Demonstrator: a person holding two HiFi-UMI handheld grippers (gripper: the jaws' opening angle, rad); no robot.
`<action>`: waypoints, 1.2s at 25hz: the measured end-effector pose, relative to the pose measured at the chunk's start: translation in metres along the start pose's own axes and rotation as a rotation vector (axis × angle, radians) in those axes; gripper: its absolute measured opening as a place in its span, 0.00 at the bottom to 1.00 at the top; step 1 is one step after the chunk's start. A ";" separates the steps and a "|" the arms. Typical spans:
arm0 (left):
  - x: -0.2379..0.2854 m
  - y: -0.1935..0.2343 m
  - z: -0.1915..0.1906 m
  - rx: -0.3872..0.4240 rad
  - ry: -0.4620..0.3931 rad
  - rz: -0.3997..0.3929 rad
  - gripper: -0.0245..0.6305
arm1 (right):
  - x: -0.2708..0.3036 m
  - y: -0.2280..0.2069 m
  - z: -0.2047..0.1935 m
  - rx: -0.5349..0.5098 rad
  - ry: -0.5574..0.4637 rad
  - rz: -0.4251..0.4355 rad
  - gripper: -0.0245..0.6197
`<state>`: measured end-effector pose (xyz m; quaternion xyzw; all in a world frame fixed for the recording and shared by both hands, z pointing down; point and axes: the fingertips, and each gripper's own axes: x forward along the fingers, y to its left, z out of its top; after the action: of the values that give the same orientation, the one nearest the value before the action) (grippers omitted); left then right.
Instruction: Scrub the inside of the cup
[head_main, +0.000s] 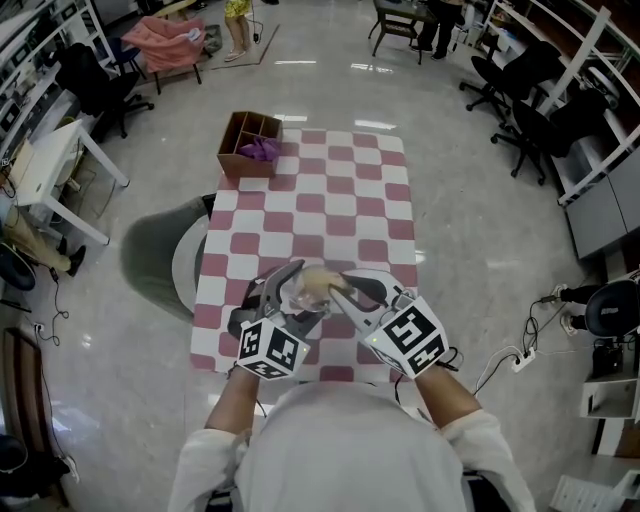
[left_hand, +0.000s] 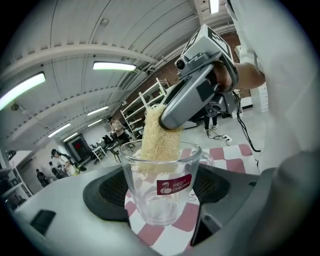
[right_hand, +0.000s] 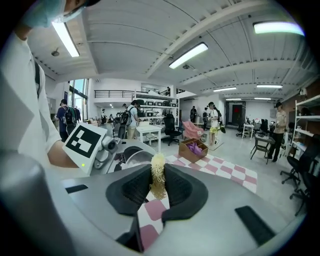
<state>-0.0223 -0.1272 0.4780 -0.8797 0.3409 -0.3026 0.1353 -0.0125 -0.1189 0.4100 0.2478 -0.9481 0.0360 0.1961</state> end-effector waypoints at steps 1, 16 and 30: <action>0.001 0.001 -0.001 0.000 0.003 0.000 0.61 | 0.000 0.003 -0.001 0.022 -0.005 0.013 0.17; 0.017 0.009 0.006 -0.170 -0.133 0.001 0.61 | -0.012 -0.009 0.007 0.274 -0.210 0.009 0.17; 0.042 0.036 -0.008 -0.419 -0.245 0.030 0.61 | -0.036 -0.051 0.004 0.326 -0.321 -0.109 0.17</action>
<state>-0.0214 -0.1823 0.4862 -0.9137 0.3900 -0.1142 -0.0051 0.0396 -0.1478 0.3905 0.3298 -0.9339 0.1381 0.0017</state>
